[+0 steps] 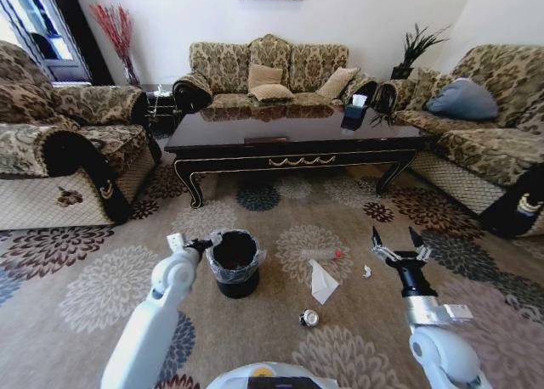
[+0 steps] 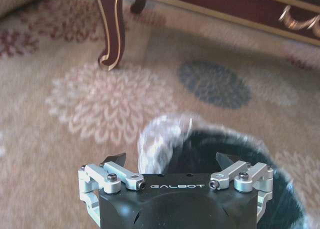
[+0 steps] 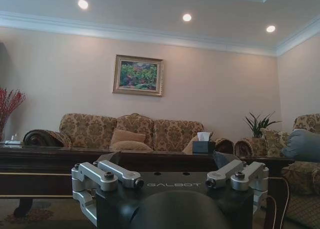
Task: Move to the front of the table and pick up the trash from the floor, then place it into the trash bin.
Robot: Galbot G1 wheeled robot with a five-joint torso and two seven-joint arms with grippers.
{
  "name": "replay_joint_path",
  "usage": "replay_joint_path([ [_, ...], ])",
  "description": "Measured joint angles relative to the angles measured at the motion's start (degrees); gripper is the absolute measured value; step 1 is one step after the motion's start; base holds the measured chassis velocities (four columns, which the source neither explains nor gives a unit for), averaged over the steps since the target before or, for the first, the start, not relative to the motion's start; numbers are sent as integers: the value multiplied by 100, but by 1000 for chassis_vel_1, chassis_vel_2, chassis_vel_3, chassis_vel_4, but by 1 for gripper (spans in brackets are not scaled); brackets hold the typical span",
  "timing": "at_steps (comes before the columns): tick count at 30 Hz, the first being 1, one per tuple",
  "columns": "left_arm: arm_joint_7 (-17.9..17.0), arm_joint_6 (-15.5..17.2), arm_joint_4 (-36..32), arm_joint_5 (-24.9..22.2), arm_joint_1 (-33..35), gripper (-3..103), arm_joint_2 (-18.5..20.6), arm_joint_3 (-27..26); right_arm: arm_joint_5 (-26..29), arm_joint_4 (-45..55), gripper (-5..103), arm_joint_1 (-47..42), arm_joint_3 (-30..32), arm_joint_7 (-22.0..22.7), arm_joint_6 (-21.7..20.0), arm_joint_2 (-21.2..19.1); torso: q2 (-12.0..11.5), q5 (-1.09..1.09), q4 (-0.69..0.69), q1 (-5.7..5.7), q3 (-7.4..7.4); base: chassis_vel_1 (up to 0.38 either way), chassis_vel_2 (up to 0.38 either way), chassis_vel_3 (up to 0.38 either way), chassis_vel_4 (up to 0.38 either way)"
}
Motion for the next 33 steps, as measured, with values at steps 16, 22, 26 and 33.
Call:
replay_joint_path([
  [16,-155,-30,765,-152,-62,100,-581,135,-68,-110,100,40,-15,-23,54,10,0,-1,0,0,-1,0,0,0,0],
  [22,-145,-39,887,-108,-54,100,-633,80,-86,-137,100,37,-24,-26,77,5,0,0,-1,0,-1,0,0,0,0],
  [26,-139,-46,971,-88,-44,100,-634,2,-115,-154,100,31,-38,-28,103,7,0,-1,-1,0,-1,0,0,0,0],
  [33,-126,-51,1022,-73,-36,100,-596,-83,-156,-152,100,10,-48,-32,122,7,0,-1,-1,0,-1,0,0,0,0],
])
